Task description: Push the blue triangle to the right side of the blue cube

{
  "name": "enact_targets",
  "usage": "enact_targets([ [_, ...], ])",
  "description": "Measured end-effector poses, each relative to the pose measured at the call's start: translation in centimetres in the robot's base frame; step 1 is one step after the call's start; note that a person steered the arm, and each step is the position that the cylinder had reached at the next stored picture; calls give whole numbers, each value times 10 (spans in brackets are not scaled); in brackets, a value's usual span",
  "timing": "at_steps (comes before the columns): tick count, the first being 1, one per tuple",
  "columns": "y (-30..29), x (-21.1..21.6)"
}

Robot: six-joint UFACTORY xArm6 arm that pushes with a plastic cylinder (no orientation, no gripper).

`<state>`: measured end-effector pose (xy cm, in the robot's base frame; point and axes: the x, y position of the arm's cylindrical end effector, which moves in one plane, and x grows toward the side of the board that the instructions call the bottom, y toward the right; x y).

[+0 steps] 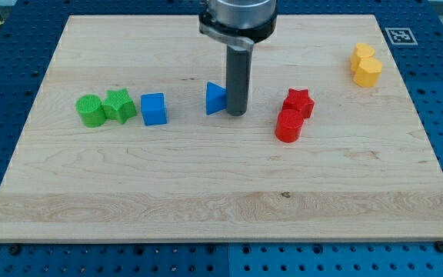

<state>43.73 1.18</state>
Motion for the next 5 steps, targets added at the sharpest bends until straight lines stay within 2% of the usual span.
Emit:
enact_targets([
  [1, -13, 15],
  [2, 8, 14],
  [3, 41, -21],
  [4, 41, -39],
  [5, 26, -39],
])
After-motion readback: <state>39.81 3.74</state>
